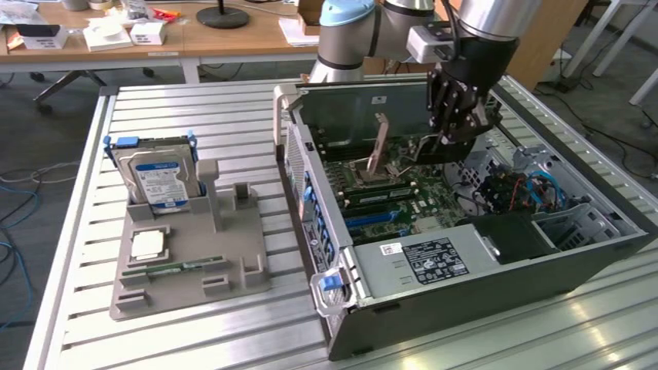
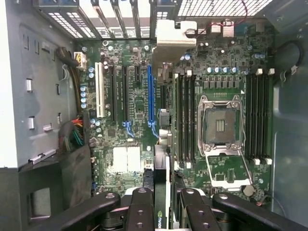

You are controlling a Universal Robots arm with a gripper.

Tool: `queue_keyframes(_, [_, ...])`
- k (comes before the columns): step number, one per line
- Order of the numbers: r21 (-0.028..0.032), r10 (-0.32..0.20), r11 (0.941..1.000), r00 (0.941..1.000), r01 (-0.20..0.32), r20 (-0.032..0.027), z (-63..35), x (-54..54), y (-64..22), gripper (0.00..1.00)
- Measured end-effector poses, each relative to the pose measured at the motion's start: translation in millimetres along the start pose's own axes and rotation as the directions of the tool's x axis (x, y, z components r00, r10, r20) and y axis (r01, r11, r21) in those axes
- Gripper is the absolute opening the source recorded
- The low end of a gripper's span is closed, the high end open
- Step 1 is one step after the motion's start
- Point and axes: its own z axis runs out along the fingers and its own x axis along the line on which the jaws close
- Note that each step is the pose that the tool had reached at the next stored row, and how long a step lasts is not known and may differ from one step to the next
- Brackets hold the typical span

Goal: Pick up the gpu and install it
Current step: 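Insert the gpu into the slot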

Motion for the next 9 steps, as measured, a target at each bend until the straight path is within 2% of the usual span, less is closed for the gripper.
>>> queue_keyframes(9, [0.0,0.0,1.0,1.0,0.0,0.0,10.0,0.2,0.2,0.26])
